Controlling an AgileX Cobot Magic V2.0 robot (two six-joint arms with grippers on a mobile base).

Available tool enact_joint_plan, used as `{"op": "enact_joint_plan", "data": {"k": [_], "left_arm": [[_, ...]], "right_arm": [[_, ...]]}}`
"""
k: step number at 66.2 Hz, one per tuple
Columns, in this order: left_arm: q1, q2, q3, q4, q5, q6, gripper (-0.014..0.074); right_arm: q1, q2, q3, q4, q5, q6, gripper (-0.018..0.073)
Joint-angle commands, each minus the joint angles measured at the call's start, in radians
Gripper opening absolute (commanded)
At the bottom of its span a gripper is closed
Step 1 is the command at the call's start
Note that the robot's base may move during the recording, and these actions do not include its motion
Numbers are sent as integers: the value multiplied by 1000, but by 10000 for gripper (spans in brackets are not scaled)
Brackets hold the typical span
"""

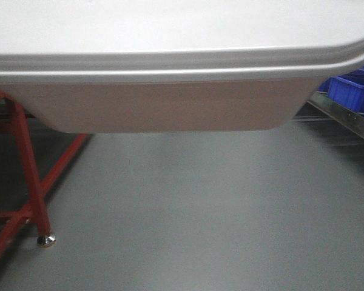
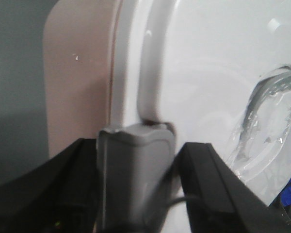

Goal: Grab white bin and place on right shelf
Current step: 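Carry the bin in both grippers while driving to the shelf rack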

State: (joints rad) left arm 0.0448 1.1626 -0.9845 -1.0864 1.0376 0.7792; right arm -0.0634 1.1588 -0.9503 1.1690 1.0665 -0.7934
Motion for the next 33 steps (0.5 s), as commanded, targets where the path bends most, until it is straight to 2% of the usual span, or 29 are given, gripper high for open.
{"op": "enact_joint_plan", "data": {"k": [1,33], "left_arm": [[-30,-22,-27,-154,58,6,176],[-30,-22,-27,-154,58,6,176]], "right_arm": [[29,-35,-37,238,200,-14,318],[29,-35,-37,238,199,-14,318]]}}
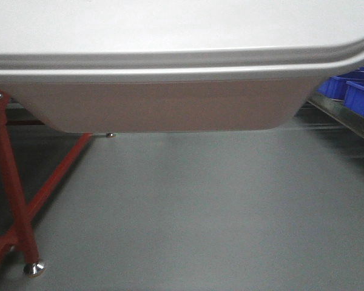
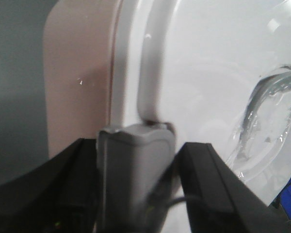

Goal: Grab white bin and place on right shelf
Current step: 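Carry the bin in both grippers while driving to the shelf rack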

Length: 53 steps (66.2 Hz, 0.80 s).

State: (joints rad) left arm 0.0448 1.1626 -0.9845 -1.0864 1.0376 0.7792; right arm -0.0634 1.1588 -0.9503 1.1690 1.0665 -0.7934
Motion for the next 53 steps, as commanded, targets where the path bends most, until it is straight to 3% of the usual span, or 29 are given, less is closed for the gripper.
{"op": "enact_joint_plan", "data": {"k": [1,53], "left_arm": [[-30,-22,-27,-154,58,6,176],[-30,-22,-27,-154,58,6,176]], "right_arm": [[29,-35,-37,238,199,-14,318],[29,-35,-37,238,199,-14,318]]}}
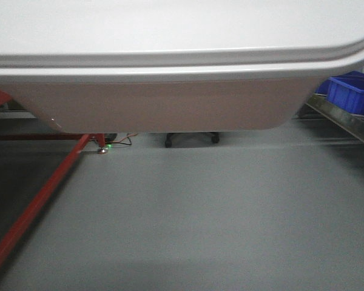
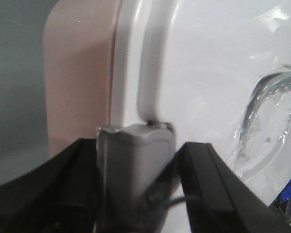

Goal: Grab white bin and place on right shelf
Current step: 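Carry the bin in both grippers while driving to the shelf rack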

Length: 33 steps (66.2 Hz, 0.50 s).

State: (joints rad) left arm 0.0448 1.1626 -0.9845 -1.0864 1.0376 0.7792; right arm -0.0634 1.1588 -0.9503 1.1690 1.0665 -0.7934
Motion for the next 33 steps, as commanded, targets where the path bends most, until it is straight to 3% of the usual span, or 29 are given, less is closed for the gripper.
{"op": "enact_joint_plan", "data": {"k": [1,33], "left_arm": [[-30,-22,-27,-154,58,6,176],[-30,-22,-27,-154,58,6,176]], "right_arm": [[29,-35,-37,238,199,-14,318],[29,-35,-37,238,199,-14,318]]}}
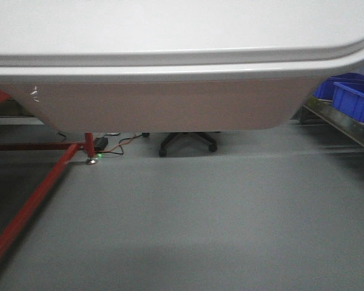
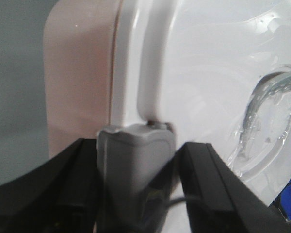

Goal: Grab white bin and place on right shelf
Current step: 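Carry the bin in both grippers while driving to the shelf rack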

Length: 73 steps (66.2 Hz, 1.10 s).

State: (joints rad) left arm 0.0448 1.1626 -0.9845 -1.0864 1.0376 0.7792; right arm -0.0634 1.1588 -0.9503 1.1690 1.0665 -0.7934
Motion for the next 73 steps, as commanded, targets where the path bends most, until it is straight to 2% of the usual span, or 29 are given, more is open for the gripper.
{"op": "enact_joint_plan", "data": {"k": [1,73], "left_arm": [[-30,-22,-27,-154,58,6,176],[-30,-22,-27,-154,58,6,176]], "right_arm": [[29,-35,-37,238,199,-14,318],[29,-35,-37,238,199,-14,318]]}}
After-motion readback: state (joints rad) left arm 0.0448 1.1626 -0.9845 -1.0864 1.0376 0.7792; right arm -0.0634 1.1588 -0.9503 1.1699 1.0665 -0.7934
